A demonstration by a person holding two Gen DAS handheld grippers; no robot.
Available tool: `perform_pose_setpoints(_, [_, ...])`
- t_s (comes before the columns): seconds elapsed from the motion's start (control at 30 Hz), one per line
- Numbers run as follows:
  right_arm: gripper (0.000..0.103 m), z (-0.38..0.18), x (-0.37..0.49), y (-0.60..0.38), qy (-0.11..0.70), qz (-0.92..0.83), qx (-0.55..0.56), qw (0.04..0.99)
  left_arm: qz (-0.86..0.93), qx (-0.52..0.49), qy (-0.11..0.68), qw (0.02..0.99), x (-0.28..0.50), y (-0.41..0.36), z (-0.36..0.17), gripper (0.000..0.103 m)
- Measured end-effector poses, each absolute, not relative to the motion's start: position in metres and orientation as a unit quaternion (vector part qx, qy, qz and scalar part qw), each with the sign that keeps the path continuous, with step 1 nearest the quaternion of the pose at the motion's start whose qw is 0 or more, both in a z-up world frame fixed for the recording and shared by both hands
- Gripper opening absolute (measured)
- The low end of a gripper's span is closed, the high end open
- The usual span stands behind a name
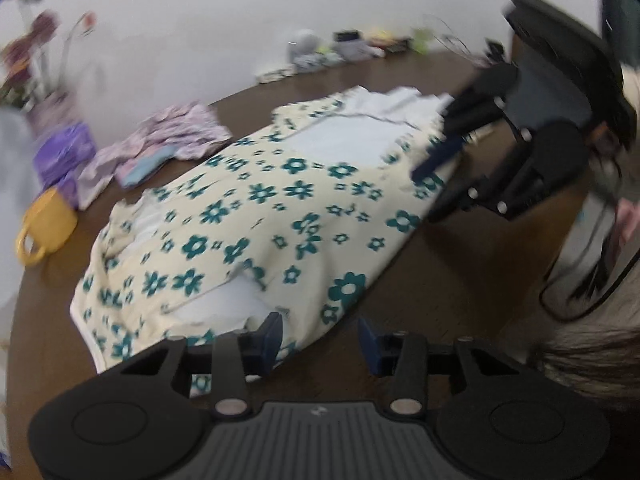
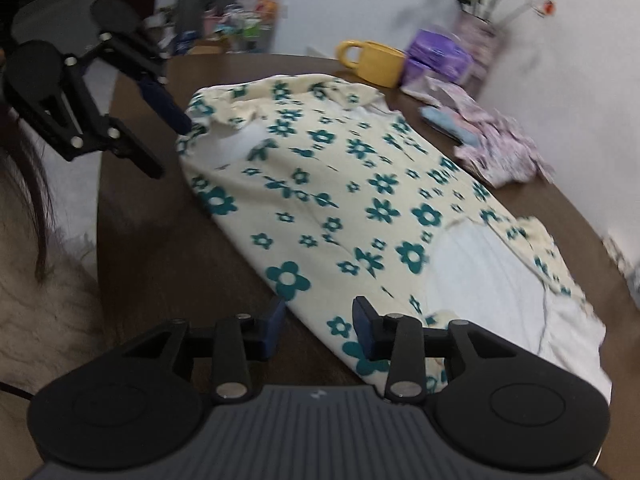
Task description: Fold clothes
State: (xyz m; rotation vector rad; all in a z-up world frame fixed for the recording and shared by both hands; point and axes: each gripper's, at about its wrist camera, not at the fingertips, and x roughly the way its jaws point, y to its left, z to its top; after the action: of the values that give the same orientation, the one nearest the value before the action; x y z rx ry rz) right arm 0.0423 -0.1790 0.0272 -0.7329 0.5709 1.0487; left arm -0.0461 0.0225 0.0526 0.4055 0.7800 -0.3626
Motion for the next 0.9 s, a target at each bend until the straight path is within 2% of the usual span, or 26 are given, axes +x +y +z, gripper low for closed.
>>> perform_pose_setpoints(0.17, [0.034, 0.024, 0.043, -0.172, 0.253, 0.498, -0.383, 0.736, -0.195, 0.265, 0.384, 0.863, -0.037, 0.002, 0.042, 0.041])
perform_pose_setpoints(0.2, [0.021, 0.025, 0.044, -0.171, 0.255, 0.503, -0.387, 0.729, -0.201, 0.277, 0.387, 0.856, -0.035, -0.001, 0.04, 0.041])
perform_pose_setpoints(0.27, [0.002, 0.024, 0.048, -0.166, 0.268, 0.506, -0.396, 0.718, -0.212, 0.3, 0.392, 0.843, -0.031, -0.007, 0.036, 0.041])
perform_pose_setpoints(0.5, [0.001, 0.039, 0.059, -0.164, 0.278, 0.508, -0.378, 0.722, -0.227, 0.354, 0.385, 0.821, -0.015, -0.028, 0.032, 0.039])
perform_pose_setpoints(0.53, [0.001, 0.043, 0.061, -0.165, 0.277, 0.508, -0.372, 0.726, -0.226, 0.36, 0.385, 0.819, -0.014, -0.03, 0.031, 0.034])
perform_pose_setpoints(0.63, [0.001, 0.052, 0.062, -0.168, 0.273, 0.507, -0.362, 0.733, -0.215, 0.379, 0.381, 0.815, -0.012, -0.036, 0.029, 0.004])
perform_pose_setpoints(0.9, [0.001, 0.078, 0.054, -0.175, 0.245, 0.516, -0.375, 0.73, -0.215, 0.417, 0.359, 0.807, -0.017, -0.035, 0.065, 0.002])
